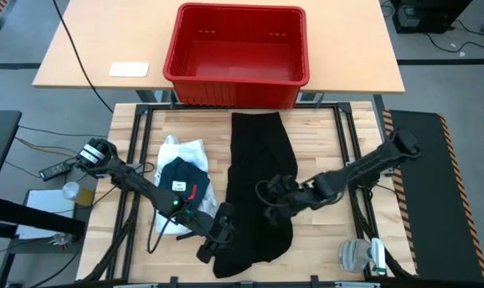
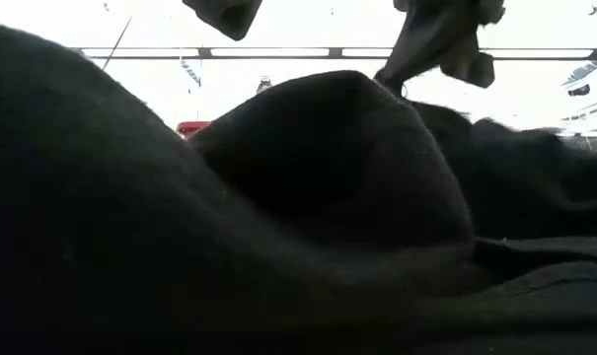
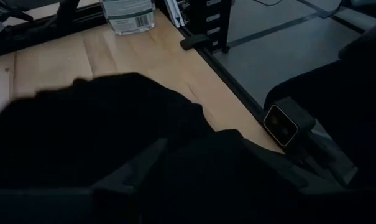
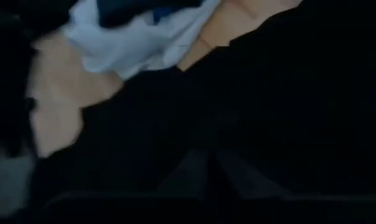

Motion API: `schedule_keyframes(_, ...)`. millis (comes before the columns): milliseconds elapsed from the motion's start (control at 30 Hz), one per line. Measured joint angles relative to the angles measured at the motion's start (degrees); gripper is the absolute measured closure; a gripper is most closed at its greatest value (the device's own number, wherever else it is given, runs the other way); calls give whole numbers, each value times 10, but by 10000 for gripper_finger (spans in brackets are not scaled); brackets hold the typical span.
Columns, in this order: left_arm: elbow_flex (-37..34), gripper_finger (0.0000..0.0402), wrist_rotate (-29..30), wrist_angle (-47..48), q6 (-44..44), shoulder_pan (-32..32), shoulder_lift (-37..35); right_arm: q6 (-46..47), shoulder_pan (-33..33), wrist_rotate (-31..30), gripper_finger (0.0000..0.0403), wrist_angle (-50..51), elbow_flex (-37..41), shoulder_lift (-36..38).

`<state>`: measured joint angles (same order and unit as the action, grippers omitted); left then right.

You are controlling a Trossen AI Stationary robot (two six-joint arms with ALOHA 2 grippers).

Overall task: Fold laundry
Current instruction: Fold the black shirt

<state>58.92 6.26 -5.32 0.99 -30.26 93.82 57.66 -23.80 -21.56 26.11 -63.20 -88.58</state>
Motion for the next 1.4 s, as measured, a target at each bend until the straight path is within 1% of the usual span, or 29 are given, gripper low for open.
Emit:
schedule_keyframes(133, 0, 207, 0, 4, -1, 0, 0, -46, 20, -15, 362, -20, 14, -37)
schedule_keyframes(200, 0, 207, 0, 4, -1, 0, 0, -71, 28, -16, 341, -25, 16, -57)
schedule_keyframes(300, 0, 207, -1, 6, 1, 0, 0, -101, 36, -12, 298, -50, 17, -79)
schedule_keyframes(367, 0, 207, -1, 6, 1, 0, 0, -122, 41, 6, 262, -68, 17, -84)
schedule_keyframes(400, 0, 207, -1, 6, 1, 0, 0, -132, 47, 28, 244, -71, 15, -84)
schedule_keyframes(500, 0, 207, -1, 12, 1, 0, 0, -139, 63, 117, 192, -49, 0, -69)
schedule_keyframes(533, 0, 207, -1, 15, 1, 0, 0, -125, 61, 125, 178, -43, -4, -61)
schedule_keyframes(567, 0, 207, -1, 18, 0, 0, 0, -111, 51, 117, 168, -41, -7, -53)
schedule_keyframes(600, 0, 207, -1, 22, -1, 0, 0, -101, 37, 95, 163, -33, -7, -46)
schedule_keyframes(667, 0, 207, -1, 30, -5, 0, 0, -75, 1, 49, 160, -5, -7, -44)
schedule_keyframes(733, 0, 207, -1, 34, -15, 0, 0, -34, -31, 25, 163, 11, -5, -51)
schedule_keyframes(800, 0, 207, -1, 39, -29, 0, 0, 0, -62, -4, 170, 3, -6, -63)
schedule_keyframes(900, 0, 207, 2, 41, -51, 3, 0, 26, -110, -53, 183, -17, -6, -93)
schedule_keyframes(1000, 0, 207, 6, 38, -75, 6, 0, 42, -143, -74, 196, -44, -7, -132)
schedule_keyframes(1067, 0, 207, 14, 34, -83, 5, 0, 52, -152, -78, 203, -34, -22, -159)
schedule_keyframes(1167, -2, 207, 38, 16, -85, -9, 0, 39, -151, -73, 213, 40, -69, -198)
schedule_keyframes(1233, -3, 207, 48, 17, -85, -18, 0, -11, -151, -71, 219, 105, -112, -218)
schedule_keyframes(1333, -3, 207, 52, 17, -92, -28, 0, -115, -151, -73, 228, 210, -172, -235)
schedule_keyframes(1400, -3, 207, 53, 20, -92, -34, 0, -136, -150, -89, 233, 293, -204, -239)
